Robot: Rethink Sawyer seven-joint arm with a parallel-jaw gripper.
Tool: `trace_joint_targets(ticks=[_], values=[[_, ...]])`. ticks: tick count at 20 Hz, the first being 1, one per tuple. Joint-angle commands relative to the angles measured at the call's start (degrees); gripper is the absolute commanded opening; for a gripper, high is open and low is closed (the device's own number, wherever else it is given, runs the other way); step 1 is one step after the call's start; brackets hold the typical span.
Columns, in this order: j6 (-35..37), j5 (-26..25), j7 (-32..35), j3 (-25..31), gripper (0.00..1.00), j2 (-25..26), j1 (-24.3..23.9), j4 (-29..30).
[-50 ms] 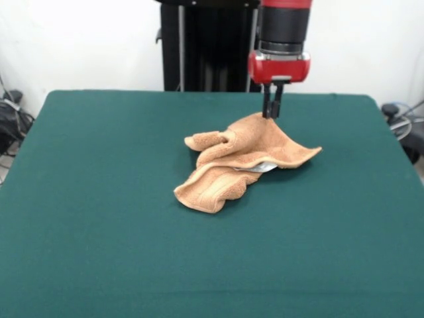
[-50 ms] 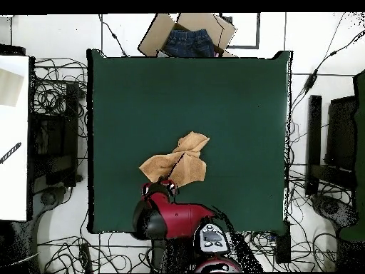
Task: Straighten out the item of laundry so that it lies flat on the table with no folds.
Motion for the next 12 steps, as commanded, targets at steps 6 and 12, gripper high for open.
trace_joint_targets(ticks=[6, 12], values=[[1.7, -0.4, 10.8, 5.5, 0.0, 2.6, -3.4, 1.0], [1.0, -0.1, 11.1, 4.9, 1.0, 2.3, -2.8, 1.8]])
